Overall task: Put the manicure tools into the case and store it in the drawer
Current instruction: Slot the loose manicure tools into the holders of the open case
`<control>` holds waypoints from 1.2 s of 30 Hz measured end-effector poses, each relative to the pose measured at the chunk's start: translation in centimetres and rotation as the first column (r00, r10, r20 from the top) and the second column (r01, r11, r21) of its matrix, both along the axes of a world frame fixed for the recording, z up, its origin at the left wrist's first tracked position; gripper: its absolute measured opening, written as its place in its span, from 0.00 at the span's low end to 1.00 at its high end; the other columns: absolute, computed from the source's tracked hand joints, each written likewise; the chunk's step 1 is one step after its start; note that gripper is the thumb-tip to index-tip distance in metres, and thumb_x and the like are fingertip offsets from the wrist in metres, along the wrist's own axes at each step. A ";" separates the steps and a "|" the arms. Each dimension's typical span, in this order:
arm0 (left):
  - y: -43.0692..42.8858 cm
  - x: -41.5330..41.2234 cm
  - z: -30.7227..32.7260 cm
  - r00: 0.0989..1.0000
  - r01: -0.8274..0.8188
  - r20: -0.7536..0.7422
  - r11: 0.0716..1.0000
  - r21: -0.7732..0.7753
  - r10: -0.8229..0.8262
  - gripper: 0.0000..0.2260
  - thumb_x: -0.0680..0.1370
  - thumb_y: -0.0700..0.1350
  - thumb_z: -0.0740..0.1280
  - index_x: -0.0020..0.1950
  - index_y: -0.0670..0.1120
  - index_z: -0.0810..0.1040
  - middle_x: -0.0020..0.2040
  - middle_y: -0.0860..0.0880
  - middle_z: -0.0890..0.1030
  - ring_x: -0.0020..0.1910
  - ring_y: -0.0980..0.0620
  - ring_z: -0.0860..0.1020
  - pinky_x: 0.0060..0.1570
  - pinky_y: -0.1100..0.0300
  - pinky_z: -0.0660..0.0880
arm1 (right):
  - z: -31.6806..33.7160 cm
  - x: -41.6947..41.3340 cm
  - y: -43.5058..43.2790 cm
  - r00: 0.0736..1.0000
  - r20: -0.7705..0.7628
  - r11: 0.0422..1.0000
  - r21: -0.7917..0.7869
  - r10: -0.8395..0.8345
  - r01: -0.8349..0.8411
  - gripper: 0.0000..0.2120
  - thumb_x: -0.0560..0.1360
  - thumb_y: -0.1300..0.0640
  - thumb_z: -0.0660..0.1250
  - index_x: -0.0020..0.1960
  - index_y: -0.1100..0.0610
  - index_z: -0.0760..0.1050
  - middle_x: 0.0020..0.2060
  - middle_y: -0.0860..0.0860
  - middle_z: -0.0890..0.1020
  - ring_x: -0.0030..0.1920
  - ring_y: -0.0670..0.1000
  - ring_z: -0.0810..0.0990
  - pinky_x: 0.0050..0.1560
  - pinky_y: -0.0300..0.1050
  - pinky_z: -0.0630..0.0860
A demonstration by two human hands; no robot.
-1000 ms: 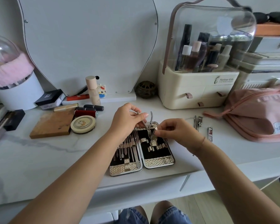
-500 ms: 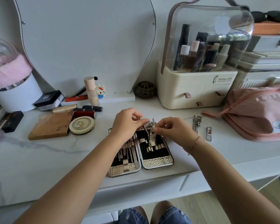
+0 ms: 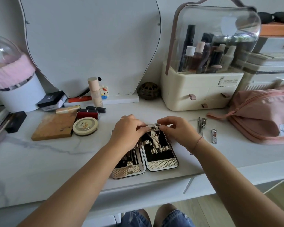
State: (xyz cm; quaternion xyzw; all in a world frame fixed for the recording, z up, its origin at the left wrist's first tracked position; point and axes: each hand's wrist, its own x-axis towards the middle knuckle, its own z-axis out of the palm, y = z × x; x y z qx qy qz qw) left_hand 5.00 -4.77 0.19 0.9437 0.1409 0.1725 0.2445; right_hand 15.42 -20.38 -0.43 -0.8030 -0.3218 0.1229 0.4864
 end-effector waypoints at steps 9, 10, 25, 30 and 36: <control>-0.2 -1.1 -1.2 0.999 0.054 -0.006 0.995 0.085 -0.054 0.14 0.79 0.51 0.58 0.60 0.51 0.78 0.58 0.53 0.74 0.59 0.50 0.67 0.53 0.59 0.57 | -0.5 -0.2 -0.1 0.992 0.121 0.993 -0.113 -0.031 0.045 0.06 0.74 0.58 0.66 0.48 0.50 0.81 0.42 0.53 0.84 0.44 0.53 0.82 0.47 0.42 0.76; -0.2 -1.2 -1.3 0.998 0.060 -0.006 0.994 0.088 -0.060 0.14 0.79 0.51 0.57 0.61 0.52 0.78 0.58 0.53 0.74 0.59 0.50 0.66 0.52 0.59 0.55 | -0.4 -0.2 -0.1 0.990 0.139 0.990 -0.129 -0.030 0.048 0.06 0.74 0.58 0.66 0.48 0.52 0.81 0.42 0.53 0.84 0.44 0.52 0.82 0.45 0.39 0.75; 1.0 -3.1 -1.6 0.977 0.208 -0.040 0.978 -0.016 -0.209 0.20 0.79 0.56 0.56 0.70 0.53 0.67 0.67 0.55 0.72 0.67 0.55 0.63 0.67 0.47 0.61 | 0.1 -2.5 -0.5 0.859 0.490 0.983 -0.166 0.149 -0.076 0.07 0.73 0.56 0.69 0.49 0.50 0.83 0.40 0.43 0.70 0.37 0.39 0.70 0.42 0.28 0.66; 1.0 -3.2 -2.0 0.979 0.204 -0.002 0.979 0.022 -0.204 0.27 0.74 0.64 0.52 0.69 0.53 0.69 0.67 0.56 0.71 0.67 0.56 0.64 0.67 0.49 0.61 | -0.9 -3.1 -1.5 0.865 0.477 0.983 -0.160 0.155 -0.088 0.12 0.75 0.53 0.64 0.54 0.50 0.81 0.44 0.46 0.73 0.45 0.45 0.74 0.51 0.42 0.71; 1.0 -3.3 -2.3 0.979 0.203 0.009 0.979 0.009 -0.203 0.27 0.74 0.64 0.51 0.69 0.53 0.69 0.67 0.57 0.71 0.67 0.57 0.64 0.67 0.49 0.61 | -1.0 -3.3 -1.6 0.906 0.404 0.989 -0.117 0.129 -0.089 0.14 0.76 0.49 0.61 0.55 0.52 0.81 0.45 0.48 0.73 0.48 0.47 0.74 0.52 0.40 0.70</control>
